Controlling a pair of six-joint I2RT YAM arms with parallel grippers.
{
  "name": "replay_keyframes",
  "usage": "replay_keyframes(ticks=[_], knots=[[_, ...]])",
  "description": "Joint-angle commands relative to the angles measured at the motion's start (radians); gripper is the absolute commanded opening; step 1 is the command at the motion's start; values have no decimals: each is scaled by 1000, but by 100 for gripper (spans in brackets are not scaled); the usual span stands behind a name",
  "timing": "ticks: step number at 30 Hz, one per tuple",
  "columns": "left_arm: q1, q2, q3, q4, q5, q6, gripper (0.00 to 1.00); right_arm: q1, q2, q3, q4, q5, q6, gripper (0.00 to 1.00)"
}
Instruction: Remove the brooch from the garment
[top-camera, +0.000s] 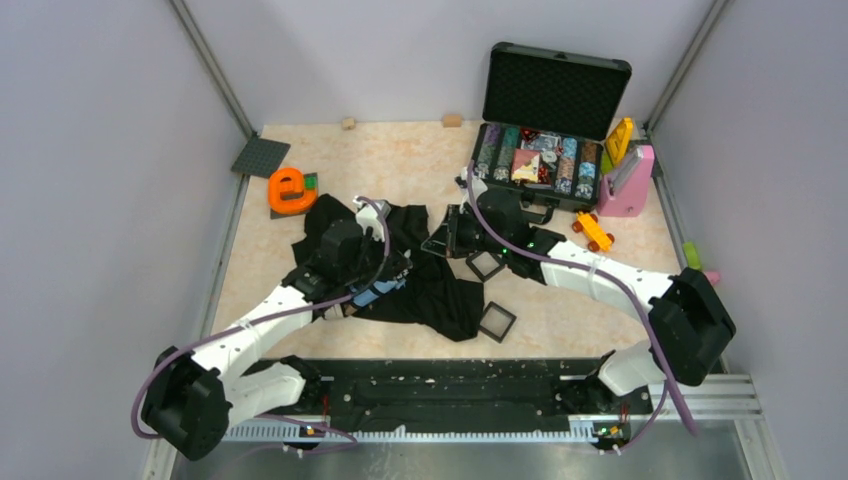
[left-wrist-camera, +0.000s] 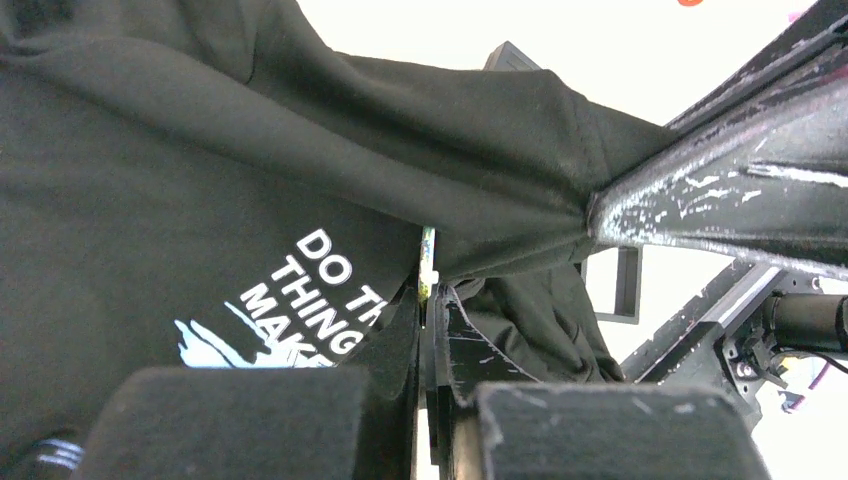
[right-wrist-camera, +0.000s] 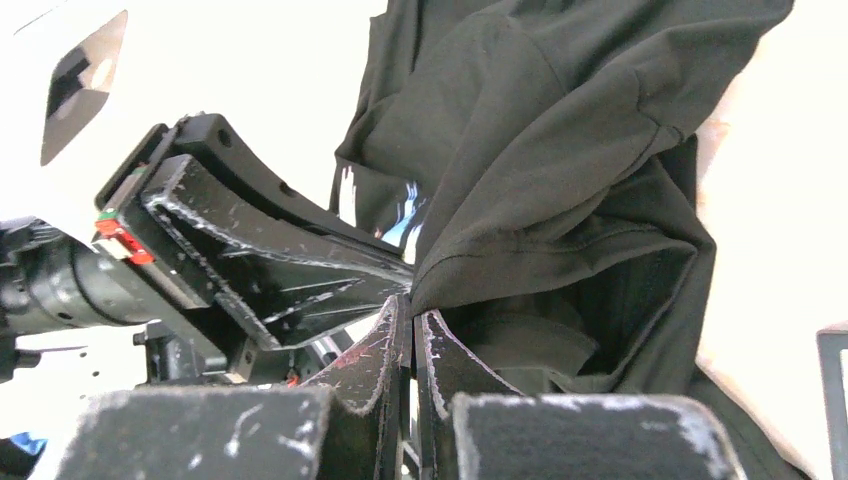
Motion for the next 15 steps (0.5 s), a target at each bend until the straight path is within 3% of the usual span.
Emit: replay_keyframes(ticks=[1,5,7,9,11,13,15], knots=[[0,-29,78,-141,-63,42,0,-4,-43,-2,-19,68,-68,0],[-1,42,196,-358,-53,57,0,-4,-10,3,-18,102,-188,3],[-1,89,261,-466,-4,71,0,-3,1,5,-3,108,-255,17],[-1,139,325,-552,35,86,0,1,1,0,13,99,-310,46],[0,178,376,-619,50,96,0,10,-7,-20,48,62,-344,63],[0,203,409,-665,28,104,0,19,-25,-60,103,27,-363,69],[0,211,431,-688,15,115,0,22,-42,-110,181,-22,-389,70]])
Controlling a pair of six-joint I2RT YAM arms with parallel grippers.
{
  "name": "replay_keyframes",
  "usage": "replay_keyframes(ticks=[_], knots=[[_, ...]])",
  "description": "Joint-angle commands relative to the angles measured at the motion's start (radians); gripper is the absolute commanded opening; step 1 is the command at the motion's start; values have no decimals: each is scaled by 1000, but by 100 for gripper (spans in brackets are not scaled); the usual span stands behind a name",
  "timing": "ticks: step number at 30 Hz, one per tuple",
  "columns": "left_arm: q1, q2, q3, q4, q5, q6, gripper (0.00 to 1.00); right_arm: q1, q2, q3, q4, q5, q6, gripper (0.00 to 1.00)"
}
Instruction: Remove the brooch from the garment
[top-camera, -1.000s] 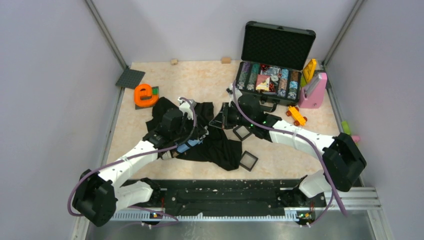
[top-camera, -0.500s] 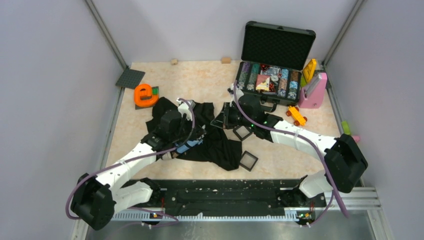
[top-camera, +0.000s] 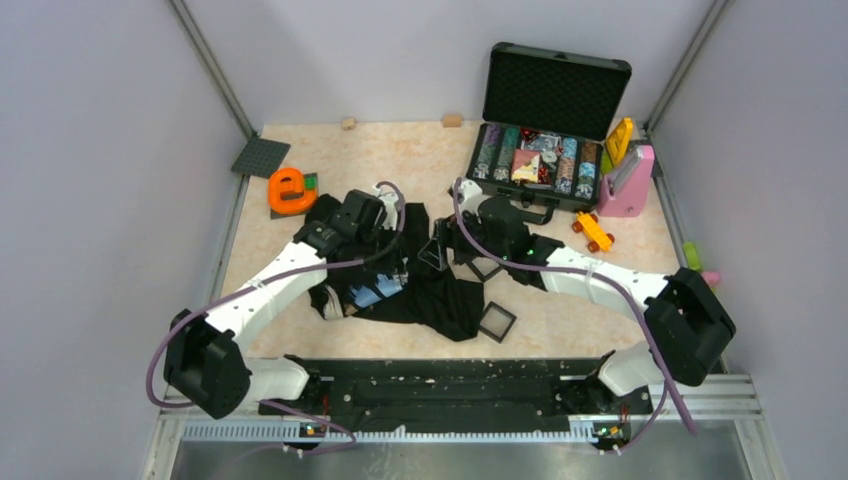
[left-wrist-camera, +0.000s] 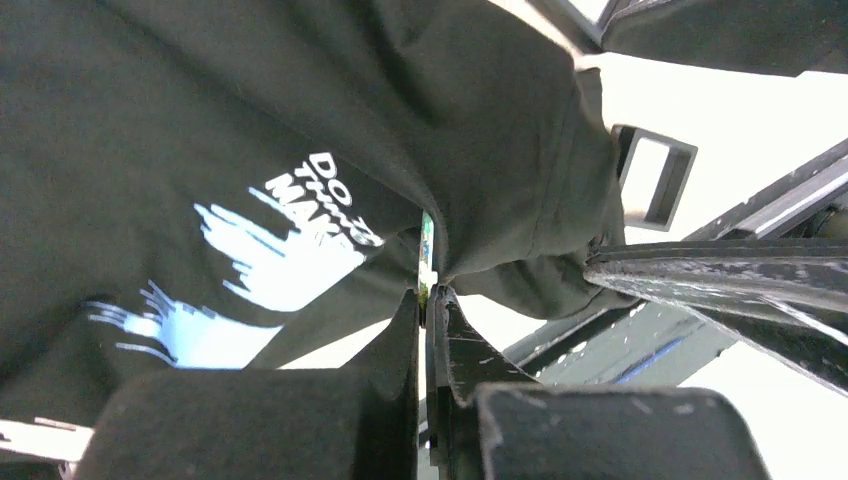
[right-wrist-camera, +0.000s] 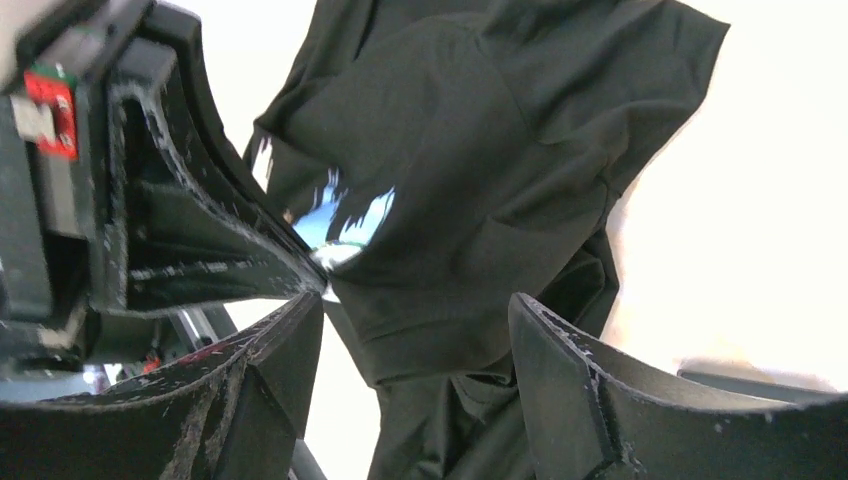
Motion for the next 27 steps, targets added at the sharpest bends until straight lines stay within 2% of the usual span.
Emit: replay_keyframes(ticks=[1,6,12,18,20,21,23,27], knots=[[-1,13,77,-152,19,52,0,19,-47,-98,179,-91,-114,70],[-2,23,95,-158,113,130,0,43,-45,-175,318,-93,-269,68],[-7,75,157,-237,93,216,0,45,-47,-268,530,-281,-503,65],[-33,28,152,-207,47,349,0,0,-42,-344,781,-487,-486,55],[-50,10,137,-187,131,506,0,-1,-32,-336,771,-524,-518,51],[-68,3,136,-188,126,561,0,0,-25,-323,745,-534,-526,48],[-82,0,146,-187,93,617,0,0,-14,-299,723,-575,-552,44],[-85,-2,162,-215,109,703,0,-1,-18,-290,715,-571,-569,43]])
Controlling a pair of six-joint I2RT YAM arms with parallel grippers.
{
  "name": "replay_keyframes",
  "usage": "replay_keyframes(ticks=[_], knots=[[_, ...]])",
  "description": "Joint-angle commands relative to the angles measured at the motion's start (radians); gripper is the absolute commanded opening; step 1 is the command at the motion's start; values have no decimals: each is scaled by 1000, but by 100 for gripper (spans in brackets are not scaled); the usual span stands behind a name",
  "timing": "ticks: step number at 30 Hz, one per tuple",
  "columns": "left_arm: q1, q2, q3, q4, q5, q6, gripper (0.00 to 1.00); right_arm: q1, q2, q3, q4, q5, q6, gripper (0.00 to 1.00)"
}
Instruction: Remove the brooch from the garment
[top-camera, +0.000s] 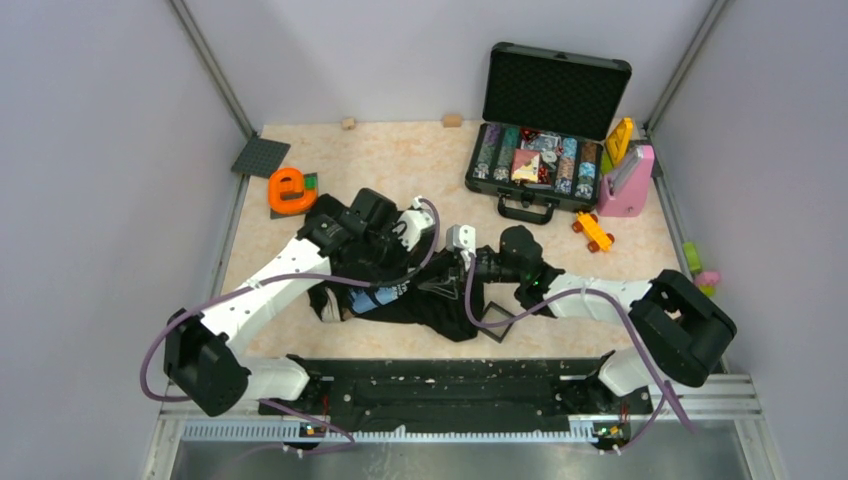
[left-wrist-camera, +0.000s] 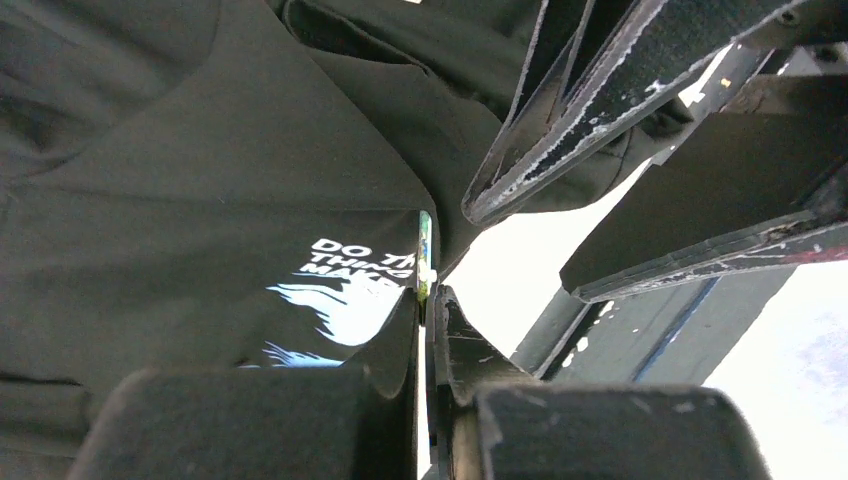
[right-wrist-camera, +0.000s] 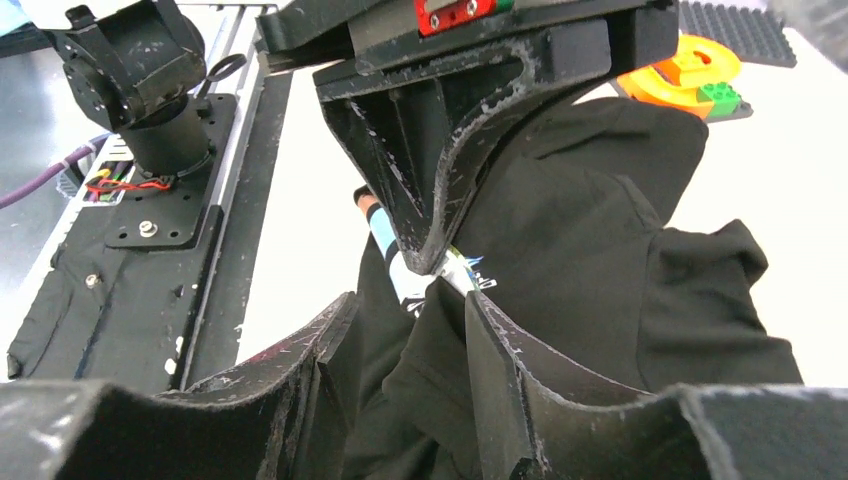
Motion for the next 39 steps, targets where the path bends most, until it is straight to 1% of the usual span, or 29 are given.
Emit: replay_keyframes(ticks=[1,4,11,19,22,25,28,31,32,34,36,37,39], knots=[[-6,-31,41,-5,14,165,0,-6,-11,55,33,-66,-71,42],[-8,-43,37,-7,21,172,0,-6,-8,71,-11,-53,-100,40],[-33,-65,32,-11,31,198,0,-6,28,94,-1,-47,-106,36],[-41,-92,33,-27,47,228,0,-7,71,110,42,-31,-102,34],[-43,-99,27,-27,52,239,0,-6,89,115,51,-56,-102,29],[-48,-101,24,-27,66,247,0,-7,104,115,85,-68,-86,29],[-51,-101,26,-27,67,251,0,-7,112,123,81,-74,-82,28],[-53,-105,27,-28,60,255,0,-7,117,128,65,-90,-89,19],[-53,-107,26,-25,60,255,1,-7,119,129,58,-96,-90,13],[-53,-121,19,-11,53,248,11,-6,121,126,50,-106,-92,6],[-53,-148,1,21,53,243,14,-7,122,119,54,-113,-89,1],[-53,-164,-14,44,56,241,13,-6,122,112,65,-116,-82,0],[-53,-198,-47,93,63,238,8,-7,122,98,89,-125,-64,0]])
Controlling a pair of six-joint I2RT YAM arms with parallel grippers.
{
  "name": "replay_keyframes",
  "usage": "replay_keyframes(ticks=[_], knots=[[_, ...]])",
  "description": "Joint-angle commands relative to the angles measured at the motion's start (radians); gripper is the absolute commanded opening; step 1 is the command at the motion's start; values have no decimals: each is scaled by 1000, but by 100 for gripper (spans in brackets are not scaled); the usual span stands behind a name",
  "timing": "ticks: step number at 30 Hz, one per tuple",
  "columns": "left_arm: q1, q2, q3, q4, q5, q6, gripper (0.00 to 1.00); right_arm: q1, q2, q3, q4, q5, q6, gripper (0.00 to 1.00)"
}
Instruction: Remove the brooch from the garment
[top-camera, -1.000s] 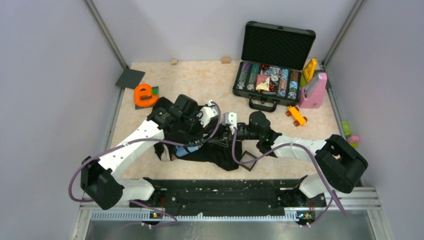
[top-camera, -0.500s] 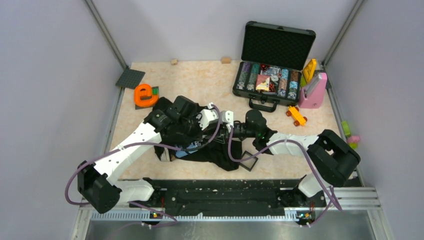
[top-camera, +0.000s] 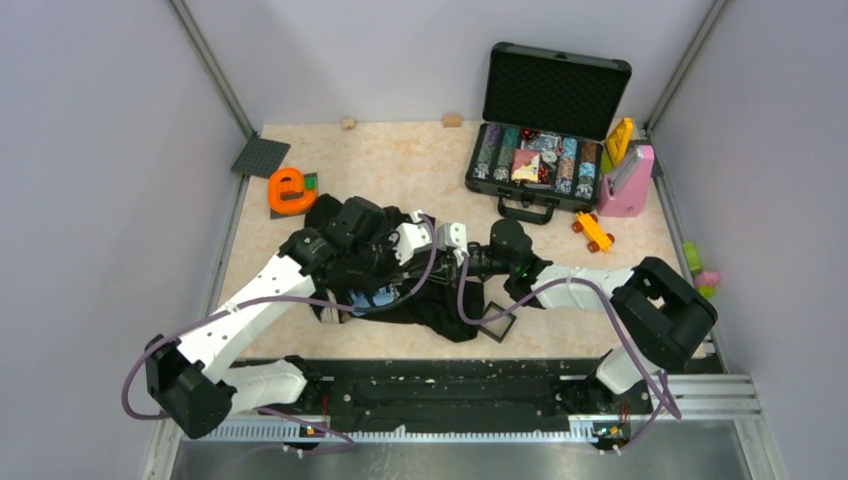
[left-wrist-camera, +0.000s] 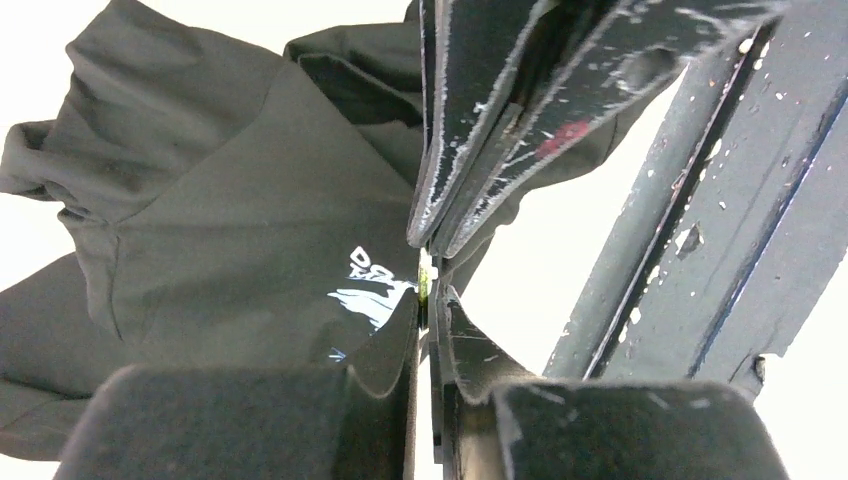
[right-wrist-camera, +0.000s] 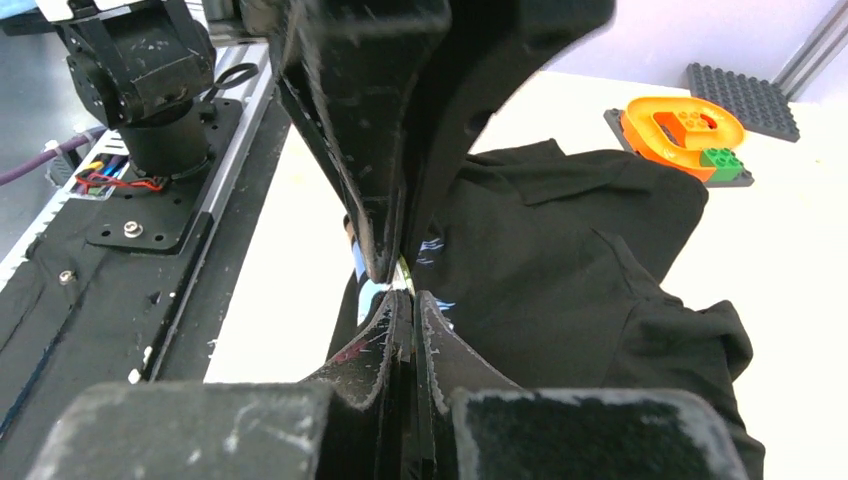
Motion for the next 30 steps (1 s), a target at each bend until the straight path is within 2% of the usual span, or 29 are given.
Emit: replay_keyframes(ticks=[1,4,6,9,13,20,26,30], knots=[[-14,-107,-43,144,62,0,8,-6,23,3,43,-40,19,0],[-14,-136,-55,160,33,-12,32,-12,24,-10,80,-20,72,0],[-14,-168,-66,177,20,-40,39,-22,25,-23,131,-13,128,0],[-14,-247,-124,267,-9,-113,41,-45,27,-60,265,-10,252,0],[-12,-389,-276,445,-79,-238,43,-64,23,-91,393,5,375,0],[-10,-567,-568,839,-40,-525,48,-72,19,-138,544,97,501,0],[-9,-617,-751,1057,-62,-682,51,-68,3,-167,556,151,489,0],[-11,-620,-822,1153,-115,-766,54,-34,-26,-159,425,147,330,0]])
